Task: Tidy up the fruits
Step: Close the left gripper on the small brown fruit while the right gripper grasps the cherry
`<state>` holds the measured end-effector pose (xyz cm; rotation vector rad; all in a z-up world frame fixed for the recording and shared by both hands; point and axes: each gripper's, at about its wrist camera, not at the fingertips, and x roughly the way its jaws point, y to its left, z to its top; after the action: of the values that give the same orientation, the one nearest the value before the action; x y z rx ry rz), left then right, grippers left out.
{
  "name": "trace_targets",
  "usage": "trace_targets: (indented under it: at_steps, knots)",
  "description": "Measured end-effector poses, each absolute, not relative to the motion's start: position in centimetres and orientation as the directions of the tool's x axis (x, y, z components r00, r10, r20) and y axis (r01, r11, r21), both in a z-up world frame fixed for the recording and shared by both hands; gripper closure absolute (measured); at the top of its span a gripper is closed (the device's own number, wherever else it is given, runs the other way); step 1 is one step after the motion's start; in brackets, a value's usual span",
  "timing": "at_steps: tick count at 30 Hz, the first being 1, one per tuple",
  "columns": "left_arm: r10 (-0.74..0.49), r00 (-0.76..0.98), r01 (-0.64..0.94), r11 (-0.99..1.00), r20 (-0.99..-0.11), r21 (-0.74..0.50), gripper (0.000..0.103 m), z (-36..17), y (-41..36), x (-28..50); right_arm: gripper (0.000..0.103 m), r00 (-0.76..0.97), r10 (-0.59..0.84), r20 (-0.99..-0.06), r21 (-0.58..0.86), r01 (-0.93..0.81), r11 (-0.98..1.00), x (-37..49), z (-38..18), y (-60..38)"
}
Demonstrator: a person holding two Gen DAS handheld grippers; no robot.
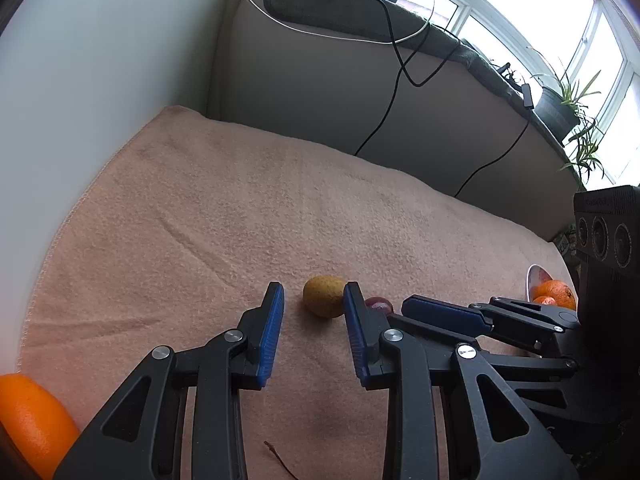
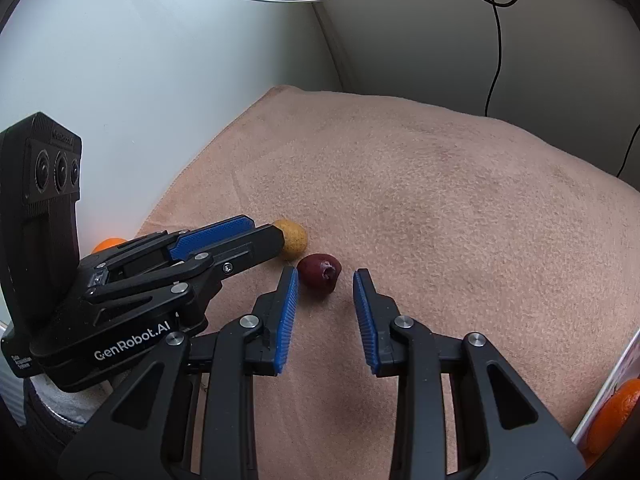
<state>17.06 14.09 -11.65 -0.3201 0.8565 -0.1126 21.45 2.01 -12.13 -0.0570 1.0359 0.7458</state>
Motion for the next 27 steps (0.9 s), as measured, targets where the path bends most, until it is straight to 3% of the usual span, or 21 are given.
trace_targets:
  at_steps: [9,27]
  knots:
    - [-0.249,0.623,0.003,0.949,-0.742,-0.316,0.075,-11.9,13.0,18.4,0.074,0.314,0.499,-0.808,0.212,-0.636,0.742,20.8,-12.9,3.7]
    - [-0.238,0.627,-0.007,0.950,-0.742,-0.311,0.077,-12.3,12.4,18.6,0.076,0.330,0.491,-0.806,0.189,-0.642,0.743,20.0,-12.6,3.9]
